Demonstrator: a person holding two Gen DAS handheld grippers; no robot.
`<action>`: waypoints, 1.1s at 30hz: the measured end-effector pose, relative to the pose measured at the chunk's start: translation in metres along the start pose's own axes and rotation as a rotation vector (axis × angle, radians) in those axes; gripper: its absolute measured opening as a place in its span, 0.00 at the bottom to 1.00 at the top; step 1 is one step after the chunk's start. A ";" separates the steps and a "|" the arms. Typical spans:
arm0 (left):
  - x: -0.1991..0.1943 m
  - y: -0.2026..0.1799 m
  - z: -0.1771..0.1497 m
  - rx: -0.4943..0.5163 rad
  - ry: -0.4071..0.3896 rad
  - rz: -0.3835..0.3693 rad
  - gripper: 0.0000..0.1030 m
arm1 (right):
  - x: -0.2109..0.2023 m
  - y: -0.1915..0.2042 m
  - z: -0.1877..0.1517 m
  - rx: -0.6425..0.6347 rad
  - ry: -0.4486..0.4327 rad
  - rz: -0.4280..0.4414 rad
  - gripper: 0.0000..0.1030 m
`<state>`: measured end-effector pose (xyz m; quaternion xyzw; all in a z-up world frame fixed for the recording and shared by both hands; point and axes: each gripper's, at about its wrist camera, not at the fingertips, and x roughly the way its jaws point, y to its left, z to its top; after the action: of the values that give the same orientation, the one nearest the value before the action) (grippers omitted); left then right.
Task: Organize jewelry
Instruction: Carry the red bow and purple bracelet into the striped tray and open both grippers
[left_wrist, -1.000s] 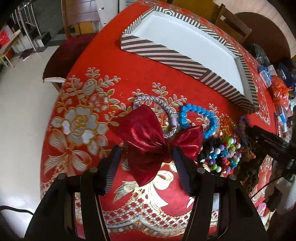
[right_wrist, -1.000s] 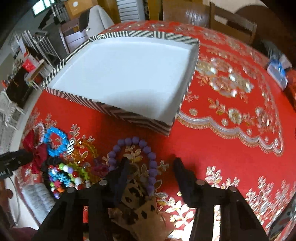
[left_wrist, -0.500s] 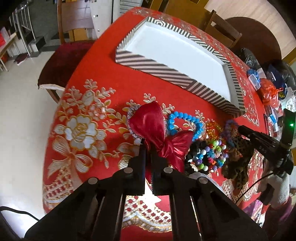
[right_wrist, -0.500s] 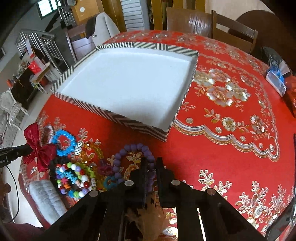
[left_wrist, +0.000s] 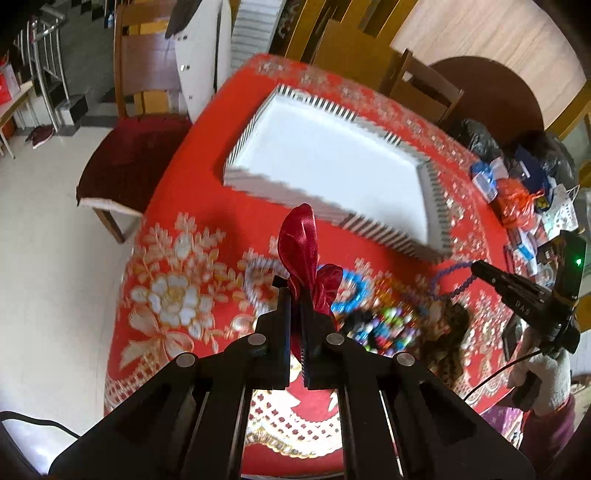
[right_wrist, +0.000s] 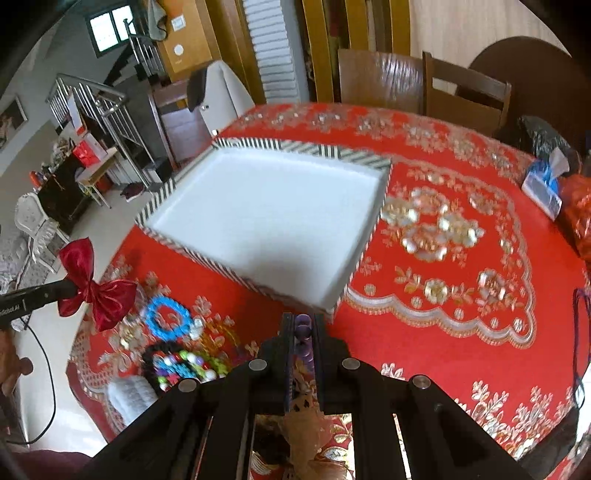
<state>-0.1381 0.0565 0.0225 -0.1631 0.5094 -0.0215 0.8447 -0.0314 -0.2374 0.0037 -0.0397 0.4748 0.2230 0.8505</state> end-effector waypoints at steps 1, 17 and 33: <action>-0.003 -0.002 0.006 0.005 -0.009 -0.004 0.02 | -0.004 0.001 0.003 -0.003 -0.009 0.003 0.08; 0.054 -0.022 0.108 0.026 -0.040 -0.004 0.02 | 0.032 0.019 0.075 0.046 -0.035 0.081 0.08; 0.122 -0.007 0.102 0.060 0.149 0.086 0.03 | 0.096 -0.030 0.043 0.100 0.155 -0.056 0.09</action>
<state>0.0100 0.0512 -0.0362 -0.1134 0.5767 -0.0125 0.8090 0.0583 -0.2190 -0.0558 -0.0274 0.5484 0.1713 0.8180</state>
